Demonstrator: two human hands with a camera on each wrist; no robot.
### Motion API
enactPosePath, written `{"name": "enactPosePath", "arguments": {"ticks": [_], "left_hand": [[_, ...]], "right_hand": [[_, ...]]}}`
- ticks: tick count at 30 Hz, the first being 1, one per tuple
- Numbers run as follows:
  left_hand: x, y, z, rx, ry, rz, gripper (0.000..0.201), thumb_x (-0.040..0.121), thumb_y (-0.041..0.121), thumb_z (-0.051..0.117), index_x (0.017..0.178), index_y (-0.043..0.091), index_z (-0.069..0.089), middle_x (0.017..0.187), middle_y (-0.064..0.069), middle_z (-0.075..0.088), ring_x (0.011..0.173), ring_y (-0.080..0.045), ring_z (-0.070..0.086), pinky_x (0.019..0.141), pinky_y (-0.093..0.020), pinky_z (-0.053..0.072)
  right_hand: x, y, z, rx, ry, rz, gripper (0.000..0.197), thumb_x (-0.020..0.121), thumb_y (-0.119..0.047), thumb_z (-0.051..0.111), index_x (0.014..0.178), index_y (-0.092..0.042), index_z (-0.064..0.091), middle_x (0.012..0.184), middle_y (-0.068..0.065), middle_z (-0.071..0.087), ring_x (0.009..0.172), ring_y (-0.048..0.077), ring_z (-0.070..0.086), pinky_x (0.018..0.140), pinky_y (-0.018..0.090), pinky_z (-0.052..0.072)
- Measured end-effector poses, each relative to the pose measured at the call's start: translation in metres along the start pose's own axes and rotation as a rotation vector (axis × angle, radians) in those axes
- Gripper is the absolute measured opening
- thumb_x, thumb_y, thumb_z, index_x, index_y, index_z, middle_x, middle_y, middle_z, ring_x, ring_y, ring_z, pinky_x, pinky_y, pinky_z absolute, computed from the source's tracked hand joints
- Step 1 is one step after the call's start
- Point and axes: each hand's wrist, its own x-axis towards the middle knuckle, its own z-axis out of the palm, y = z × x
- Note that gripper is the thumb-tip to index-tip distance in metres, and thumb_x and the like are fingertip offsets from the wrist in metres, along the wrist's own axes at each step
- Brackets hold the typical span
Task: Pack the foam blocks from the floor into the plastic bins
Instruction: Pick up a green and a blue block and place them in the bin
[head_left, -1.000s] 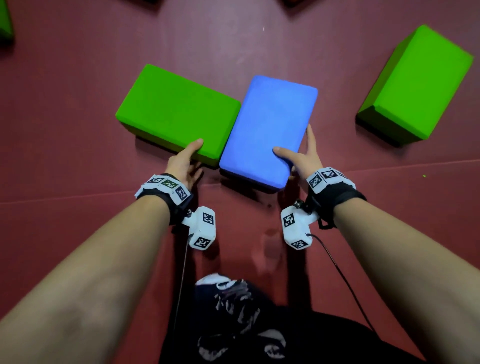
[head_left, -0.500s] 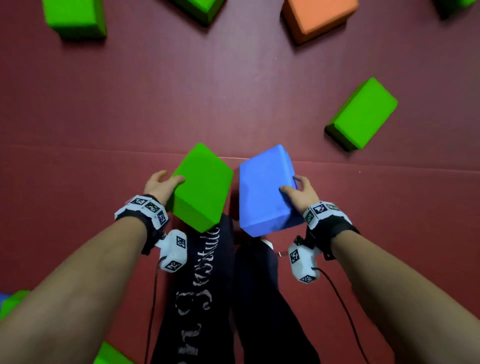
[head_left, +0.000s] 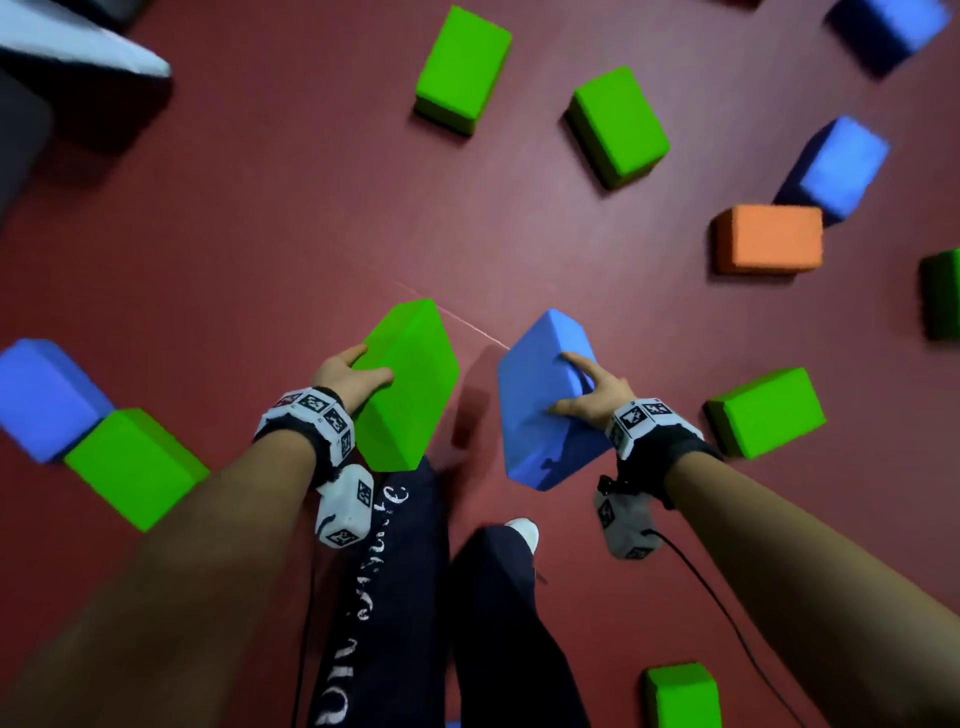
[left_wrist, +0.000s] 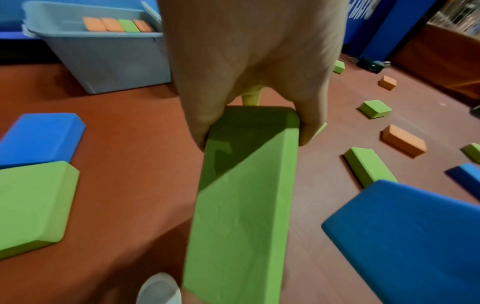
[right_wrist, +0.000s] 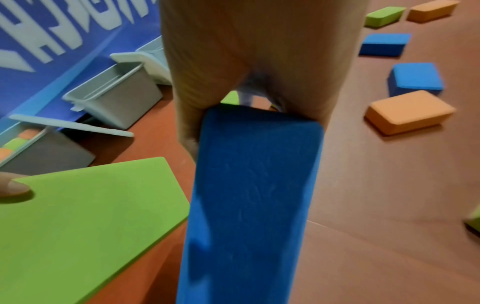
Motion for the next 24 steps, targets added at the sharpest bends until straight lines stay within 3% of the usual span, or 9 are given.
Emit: {"name": "enactPosePath", "arguments": {"ticks": [3,5,7,10,14,18,24], "left_hand": [[0.004,-0.027,-0.042,0.008,0.086,-0.023,0.071,0.072,0.032,0.077,0.137,0.025,0.047,0.130,-0.010,0.057,0.117,-0.030,0.054,0.098,-0.038,0.045],[0.008,-0.045,-0.073,-0.010,0.136,-0.032,0.071,0.071,0.035,0.077,0.135,0.027,0.047,0.130,-0.013,0.055,0.117,-0.032,0.053,0.099,-0.040,0.045],[0.015,-0.062,-0.115,-0.038,0.198,-0.049,0.069,0.071,0.036,0.076,0.132,0.028,0.047,0.127,-0.014,0.056,0.116,-0.033,0.053,0.097,-0.039,0.045],[0.022,-0.073,-0.173,-0.049,0.293,-0.059,0.063,0.075,0.034,0.074,0.131,0.025,0.046,0.125,-0.019,0.052,0.115,-0.036,0.051,0.096,-0.038,0.042],[0.029,-0.084,-0.245,-0.044,0.365,-0.064,0.066,0.079,0.034,0.072,0.138,0.020,0.045,0.129,-0.017,0.039,0.113,-0.036,0.051,0.100,-0.036,0.040],[0.044,-0.098,-0.313,-0.141,0.543,-0.088,0.067,0.074,0.026,0.078,0.134,0.012,0.051,0.127,-0.018,0.036,0.115,-0.037,0.049,0.106,-0.035,0.036],[0.082,-0.084,-0.399,-0.254,0.708,-0.302,0.087,0.068,0.025,0.083,0.138,0.005,0.035,0.132,-0.027,0.040,0.121,-0.042,0.042,0.105,-0.045,0.034]], "right_hand": [[-0.002,-0.060,0.020,-0.103,-0.005,-0.013,0.101,0.060,-0.042,0.080,0.144,-0.042,0.023,0.133,0.015,0.038,0.117,0.037,0.049,0.098,0.040,0.044],[-0.002,-0.105,0.037,-0.179,-0.018,-0.043,0.100,0.062,-0.044,0.079,0.145,-0.036,0.023,0.134,0.014,0.040,0.116,0.036,0.050,0.096,0.041,0.045],[-0.002,-0.161,0.059,-0.262,-0.053,-0.093,0.105,0.054,-0.047,0.077,0.144,-0.034,0.026,0.135,0.013,0.041,0.117,0.033,0.049,0.095,0.038,0.044],[-0.005,-0.238,0.089,-0.385,-0.091,-0.169,0.092,0.065,-0.035,0.077,0.143,-0.034,0.028,0.135,0.012,0.039,0.117,0.032,0.049,0.094,0.034,0.043],[-0.008,-0.334,0.127,-0.518,-0.078,-0.217,0.070,0.072,-0.029,0.071,0.134,-0.037,0.039,0.119,0.009,0.034,0.104,0.036,0.053,0.089,0.034,0.047],[-0.005,-0.435,0.152,-0.640,-0.042,-0.355,0.070,0.071,-0.036,0.070,0.134,-0.033,0.040,0.124,0.009,0.041,0.116,0.036,0.046,0.098,0.038,0.043],[0.011,-0.573,0.163,-0.660,0.002,-0.552,0.063,0.072,-0.039,0.070,0.130,-0.030,0.045,0.121,0.013,0.040,0.113,0.036,0.040,0.095,0.035,0.039]]}}
